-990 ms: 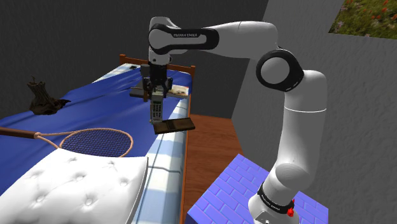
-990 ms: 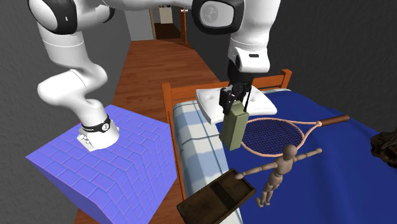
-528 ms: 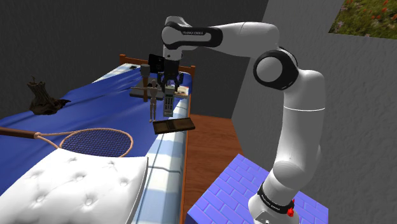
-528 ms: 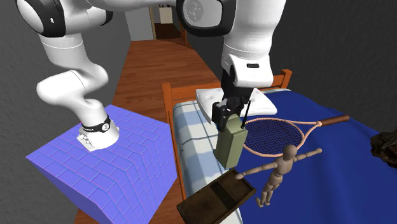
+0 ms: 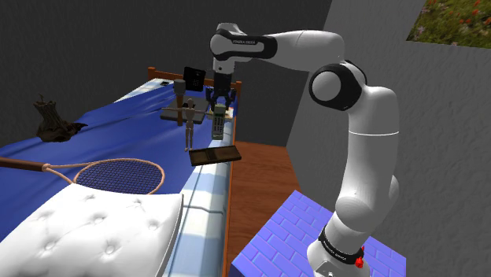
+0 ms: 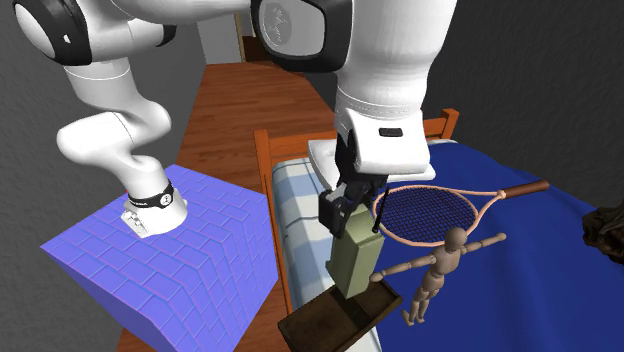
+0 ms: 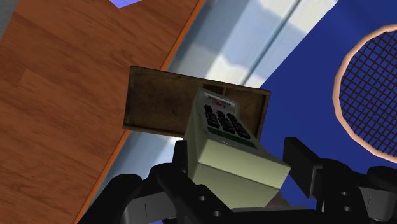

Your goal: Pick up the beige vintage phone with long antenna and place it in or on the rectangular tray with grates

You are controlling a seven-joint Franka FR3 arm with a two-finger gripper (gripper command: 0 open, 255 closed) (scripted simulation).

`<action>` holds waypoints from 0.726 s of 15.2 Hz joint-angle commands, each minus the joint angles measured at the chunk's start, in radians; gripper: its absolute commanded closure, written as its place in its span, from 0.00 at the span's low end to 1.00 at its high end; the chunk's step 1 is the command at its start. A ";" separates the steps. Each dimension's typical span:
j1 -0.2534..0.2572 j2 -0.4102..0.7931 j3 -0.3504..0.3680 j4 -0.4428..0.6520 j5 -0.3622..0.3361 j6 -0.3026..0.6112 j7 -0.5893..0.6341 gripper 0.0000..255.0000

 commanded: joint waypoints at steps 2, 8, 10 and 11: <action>-0.002 -0.002 -0.001 -0.039 0.000 0.038 -0.003 1.00; -0.003 0.000 -0.001 -0.116 0.000 0.118 -0.006 1.00; -0.003 0.003 -0.002 -0.139 0.000 0.143 -0.006 1.00; -0.003 0.005 -0.002 -0.150 0.000 0.156 -0.007 1.00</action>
